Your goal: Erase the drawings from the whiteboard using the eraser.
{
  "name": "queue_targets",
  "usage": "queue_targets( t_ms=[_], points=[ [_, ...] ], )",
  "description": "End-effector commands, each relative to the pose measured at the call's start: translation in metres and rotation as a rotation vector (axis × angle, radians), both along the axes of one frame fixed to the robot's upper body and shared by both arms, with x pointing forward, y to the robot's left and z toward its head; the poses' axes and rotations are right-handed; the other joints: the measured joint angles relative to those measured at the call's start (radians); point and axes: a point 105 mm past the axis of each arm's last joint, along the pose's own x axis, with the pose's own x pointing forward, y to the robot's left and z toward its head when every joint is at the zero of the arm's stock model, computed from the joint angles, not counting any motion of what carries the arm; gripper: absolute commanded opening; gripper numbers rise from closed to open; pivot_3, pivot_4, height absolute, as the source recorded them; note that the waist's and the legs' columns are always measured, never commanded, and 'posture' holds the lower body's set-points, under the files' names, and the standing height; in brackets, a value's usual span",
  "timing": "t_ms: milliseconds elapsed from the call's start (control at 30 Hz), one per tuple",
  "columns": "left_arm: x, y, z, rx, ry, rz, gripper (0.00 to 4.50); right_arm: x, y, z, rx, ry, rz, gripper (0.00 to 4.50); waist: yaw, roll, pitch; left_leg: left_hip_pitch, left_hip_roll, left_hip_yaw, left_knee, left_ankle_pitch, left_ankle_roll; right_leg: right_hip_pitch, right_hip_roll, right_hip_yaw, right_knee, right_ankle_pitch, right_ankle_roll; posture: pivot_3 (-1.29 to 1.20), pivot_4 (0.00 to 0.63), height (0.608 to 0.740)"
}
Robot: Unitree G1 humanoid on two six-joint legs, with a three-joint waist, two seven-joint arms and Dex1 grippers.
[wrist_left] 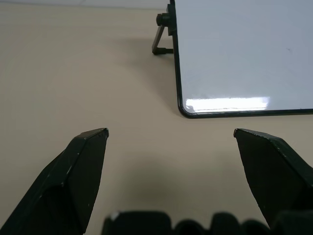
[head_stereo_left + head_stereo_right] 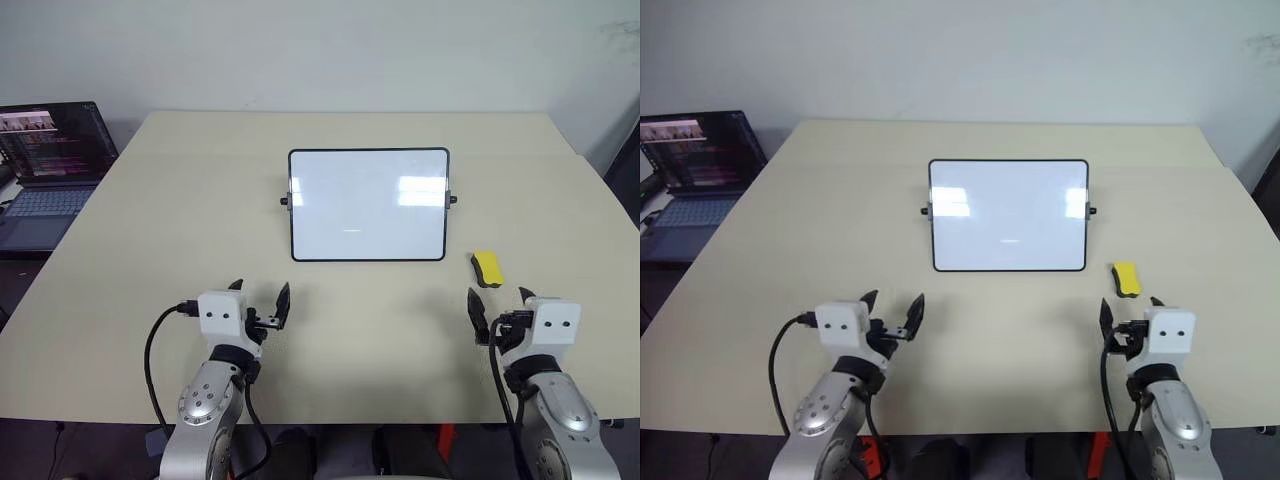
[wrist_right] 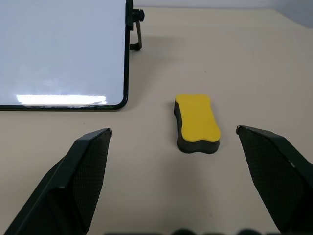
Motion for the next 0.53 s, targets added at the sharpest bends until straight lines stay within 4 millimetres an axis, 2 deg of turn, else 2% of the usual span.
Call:
queue_targets(
  t_ms=[33, 267, 433, 533],
  points=[
    [-0.004, -0.003, 0.015, 0.015, -0.068, -0.009, 4.50, 0.001, -0.001, 0.015, -0.046, -0.070, -0.019, 4.45, 0.000, 0.000, 0.000, 0.000, 0.000, 0.000, 0.000, 0.000, 0.000, 0.000, 0.000, 0.000, 0.000, 0.000, 0.000, 0.00, 0.150, 0.740],
    [-0.005, -0.009, 0.013, 0.029, -0.073, -0.056, 4.50, -0.006, 0.000, 0.019, -0.076, -0.088, -0.026, 4.45, 0.000, 0.000, 0.000, 0.000, 0.000, 0.000, 0.000, 0.000, 0.000, 0.000, 0.000, 0.000, 0.000, 0.000, 0.000, 0.00, 0.150, 0.740],
    [-0.004, -0.020, 0.008, 0.002, -0.056, -0.112, 4.50, -0.022, -0.008, 0.018, -0.120, -0.076, -0.057, 4.45, 0.000, 0.000, 0.000, 0.000, 0.000, 0.000, 0.000, 0.000, 0.000, 0.000, 0.000, 0.000, -0.001, -0.001, 0.000, 0.00, 0.150, 0.740],
    [-0.001, -0.026, 0.007, -0.003, -0.057, -0.126, 4.50, -0.024, -0.014, 0.019, -0.140, -0.089, -0.081, 4.45, 0.000, 0.000, 0.000, 0.000, 0.000, 0.000, 0.000, 0.000, 0.000, 0.000, 0.000, 0.000, -0.001, 0.000, 0.000, 0.00, 0.150, 0.740]
  ],
)
